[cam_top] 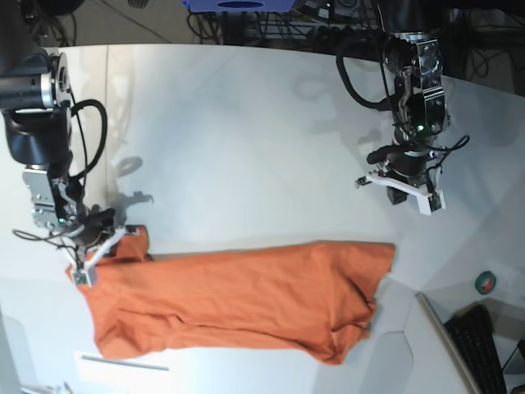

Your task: Layout the t-shirt on the table in an organized manner, then fold the t-shirt properly

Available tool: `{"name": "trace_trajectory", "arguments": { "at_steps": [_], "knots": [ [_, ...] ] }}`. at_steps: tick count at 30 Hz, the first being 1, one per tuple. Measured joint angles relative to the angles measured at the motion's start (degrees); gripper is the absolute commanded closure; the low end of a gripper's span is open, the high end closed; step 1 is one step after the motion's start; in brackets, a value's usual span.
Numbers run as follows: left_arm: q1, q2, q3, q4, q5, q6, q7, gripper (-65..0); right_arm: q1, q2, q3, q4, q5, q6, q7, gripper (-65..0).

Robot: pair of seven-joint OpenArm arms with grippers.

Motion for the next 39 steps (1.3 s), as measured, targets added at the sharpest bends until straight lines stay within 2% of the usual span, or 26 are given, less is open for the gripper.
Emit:
{"name": "trace_trajectory", "arguments": {
  "at_steps": [2, 5, 7, 10, 16, 20, 24, 30, 35, 39],
  "knots": [
    [1.3, -1.7, -0.5, 0.0, -6.2, 0.3, 0.2, 0.0, -0.2, -0.3, 0.0, 0.0, -0.1, 0.0, -0.3, 0.0],
    [2.8, -5.2, -1.3, -0.1, -10.7, 1.2, -0.2, 0.0, -0.9, 0.0, 0.0, 0.0, -0.2, 0.0, -0.8, 0.0],
    [3.0, -6.1, -1.3, 0.0, -11.0, 1.1, -0.4, 0.0, -0.9, 0.0, 0.0, 0.0, -0.2, 0.0, -0.7, 0.0],
    [3.0, -5.5, -1.0, -0.1, -11.1, 0.8, -0.3, 0.0, 0.0, -0.4, 0.0, -0.1, -0.3, 0.0, -0.6, 0.0],
    [2.9, -5.7, -1.2, -0.2, -11.1, 0.9, -0.3, 0.0, 2.8, -3.3, 0.0, -7.3, -0.2, -0.1, 1.0, 0.0],
    [2.7, -5.5, -1.1, -0.2, -11.1, 0.8, -0.1, 0.0, 1.5, -3.3, 0.0, -6.9, 0.3, 0.3, 2.1, 0.0],
    [2.9, -6.6, -1.0, -0.2, -11.1, 0.8, -0.1, 0.0, -2.7, -2.9, 0.2, -5.3, 2.3, 1.1, 6.4, 0.0],
    [2.5, -7.1, -1.1, -0.2, -11.1, 0.8, -0.1, 0.0, -17.0, -2.2, 0.3, 12.3, 3.3, 1.9, 5.2, 0.0],
    [2.3, -7.2, -1.0, -0.2, -11.0, 0.9, -0.2, 0.0, -26.9, -0.3, 0.3, 25.4, 3.4, 1.9, -0.9, 0.0],
    [1.9, -7.2, -0.8, -0.2, -11.1, 0.8, -0.1, 0.0, -33.5, 1.2, 0.3, 32.4, 3.4, 1.7, -2.2, 0.0]
  ]
}}
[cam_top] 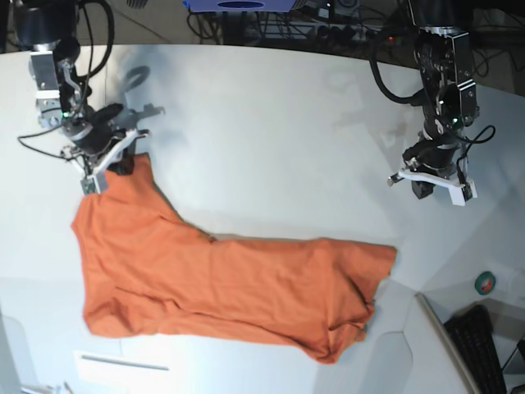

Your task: Layout the t-shirt on the table in an organized manner, then fold the t-shirt properly

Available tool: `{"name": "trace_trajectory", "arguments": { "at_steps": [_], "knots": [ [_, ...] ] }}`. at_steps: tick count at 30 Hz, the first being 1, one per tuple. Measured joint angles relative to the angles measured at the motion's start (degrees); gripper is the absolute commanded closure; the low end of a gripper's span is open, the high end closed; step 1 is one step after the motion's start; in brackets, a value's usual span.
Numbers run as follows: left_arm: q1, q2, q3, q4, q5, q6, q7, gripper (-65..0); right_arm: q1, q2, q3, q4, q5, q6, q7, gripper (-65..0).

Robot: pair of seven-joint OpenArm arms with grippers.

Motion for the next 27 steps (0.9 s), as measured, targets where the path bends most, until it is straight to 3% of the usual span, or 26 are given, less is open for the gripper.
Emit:
{"name": "trace_trajectory", "arguments": {
  "at_steps": [11, 15, 19, 20, 21, 24, 26, 27],
  "knots": [
    [0.0, -1.0, -0.2, 0.0, 0.0, 0.0, -0.1, 0.0, -13.9, 4.6, 0.0, 11.3, -0.1, -0.3, -1.2, 0.0],
    [-0.7, -1.1, -0.2, -0.5, -0.1, 0.0, 0.0, 0.0, -19.1, 7.4, -0.2, 17.6, -1.6, -1.0, -7.3, 0.0],
    [-5.4, -0.9, 0.3, -7.7, -0.1, 0.1, 0.1, 0.0, -21.0, 8.6, -0.3, 20.7, -2.2, -0.8, -10.5, 0.0],
    [-6.8, -0.6, 0.3, -9.8, -0.1, 0.2, 0.2, -3.5, -20.8, 8.6, -0.3, 20.8, -2.3, -0.8, -11.1, 0.0],
    [-8.2, -0.1, 0.2, -11.8, -0.2, 0.1, -0.1, -11.5, -20.7, 8.7, -0.3, 20.9, -2.4, -0.8, -11.3, 0.0],
    [-11.6, 2.7, 0.4, -16.3, -0.3, 0.1, -0.1, -41.3, -20.4, 8.6, -0.3, 21.0, -2.4, -0.7, -11.4, 0.0],
    [-12.5, 4.3, 0.5, -17.8, -0.4, 0.0, 0.0, -50.8, -20.2, 8.6, -0.3, 21.0, -2.3, -0.6, -11.7, 0.0],
    [-12.9, 4.9, 0.5, -18.3, -0.3, 0.1, -0.1, -51.7, -20.1, 8.6, -0.3, 21.0, -2.4, -0.6, -11.8, 0.0]
  ]
}}
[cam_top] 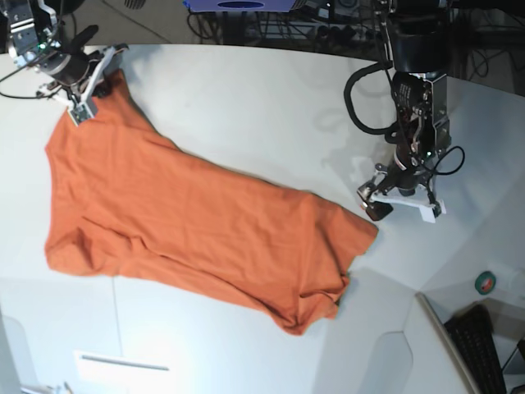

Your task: Layout the t-shirt on the table in an organized manner, then fold the t-shirt properly

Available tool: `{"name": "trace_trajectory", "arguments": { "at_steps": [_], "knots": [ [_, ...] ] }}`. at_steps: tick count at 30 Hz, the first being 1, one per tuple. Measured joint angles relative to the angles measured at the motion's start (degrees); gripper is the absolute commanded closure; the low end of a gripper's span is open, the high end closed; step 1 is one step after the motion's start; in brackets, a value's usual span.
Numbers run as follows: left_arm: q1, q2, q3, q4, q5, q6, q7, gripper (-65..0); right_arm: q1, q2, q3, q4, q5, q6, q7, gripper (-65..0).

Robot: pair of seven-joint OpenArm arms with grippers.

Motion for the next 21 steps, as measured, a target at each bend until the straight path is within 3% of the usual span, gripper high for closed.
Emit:
{"name": "trace_trajectory", "arguments": {
  "at_steps": [9, 10, 12, 15, 19, 21],
  "knots": [
    [-9.0, 3.0, -0.2, -10.1, 0.1, -0.6, -1.9, -50.2, 0.0, 0.0, -0.1, 0.0, 0.0, 0.0, 0.1, 0.0],
    [-10.2, 3.1, -0.3, -11.4, 0.1, -0.5, -1.9, -45.9, 0.0, 0.0, -0.1, 0.0, 0.0, 0.0, 0.1, 0.0],
    [-11.8, 3.3, -0.3, -13.4, 0.2, -0.1, -1.4, -30.8, 0.0, 0.0, -0.1, 0.0, 0.0, 0.0, 0.0, 0.0],
    [-11.3, 3.8, -0.5, -13.1, 0.3, 0.0, -0.3, 0.0, 0.0, 0.0, -0.1, 0.0, 0.0, 0.0, 0.1, 0.0],
    [-7.1, 3.8, -0.7, -5.5, 0.2, 0.9, 0.0, 0.0, 0.0, 0.0, -0.1, 0.0, 0.0, 0.0, 0.0, 0.0],
    [-3.4, 3.6, -0.3, 1.5, -0.2, 7.0, 0.2, 0.0, 0.1, -0.1, 0.0, 0.0, 0.0, 0.0, 0.1, 0.0]
  ]
}}
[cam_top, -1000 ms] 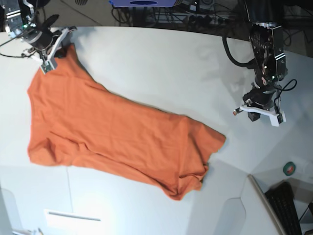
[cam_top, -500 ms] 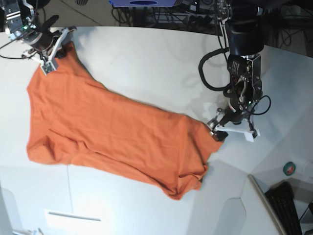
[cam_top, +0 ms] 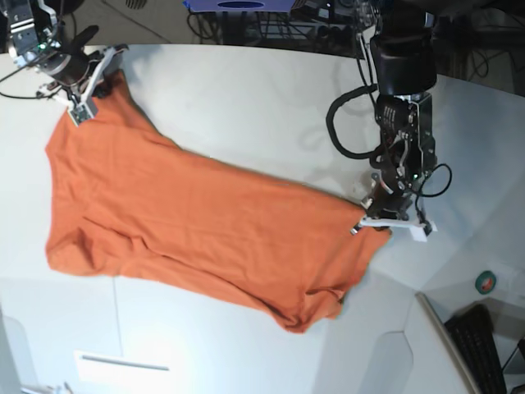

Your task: Layout the t-shirt on the table in an organized manner, then fold the t-shirt properly

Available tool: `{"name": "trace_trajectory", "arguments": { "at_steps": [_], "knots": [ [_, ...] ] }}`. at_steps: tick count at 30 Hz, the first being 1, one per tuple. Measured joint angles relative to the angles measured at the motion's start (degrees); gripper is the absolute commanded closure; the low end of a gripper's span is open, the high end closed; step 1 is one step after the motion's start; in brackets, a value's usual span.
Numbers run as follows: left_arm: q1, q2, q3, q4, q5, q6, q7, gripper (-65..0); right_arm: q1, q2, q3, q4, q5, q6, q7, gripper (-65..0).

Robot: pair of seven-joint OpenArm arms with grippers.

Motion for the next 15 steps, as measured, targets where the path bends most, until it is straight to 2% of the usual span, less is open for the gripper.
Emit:
{"name": "trace_trajectory", "arguments": {
  "at_steps": [1, 4, 6, 8, 10, 15],
  "knots": [
    [2.3, -0.1, 0.3, 4.5, 0.1, 4.7, 0.8, 0.0, 0.0, 0.0, 0.0, 0.0, 0.0, 0.0, 0.0, 0.0],
    [8.4, -0.8, 2.9, 14.6, 2.3, 16.0, 1.8, 0.0, 0.4, 0.0, 0.0, 0.0, -0.2, 0.0, -0.3, 0.0],
    [9.3, -1.6, 7.0, 16.5, 5.5, 22.2, 6.0, 0.0, 1.0, -0.1, 0.0, -0.1, -0.3, 0.0, -0.8, 0.0],
    [8.3, -0.9, 10.9, 17.1, 7.7, 27.3, 8.2, 0.0, 1.2, 0.0, -0.1, -0.2, -0.5, 0.0, -0.8, 0.0],
    [5.9, -0.1, 13.5, 17.2, 7.1, 30.7, 8.9, 0.0, 1.4, 0.0, -0.1, -0.2, -0.5, 0.0, -0.7, 0.0],
    [-0.5, 0.3, 14.9, 11.4, 6.9, 31.3, 8.2, 0.0, 1.8, 0.2, -0.1, -0.3, -0.5, 0.0, -1.0, 0.0]
  ]
}}
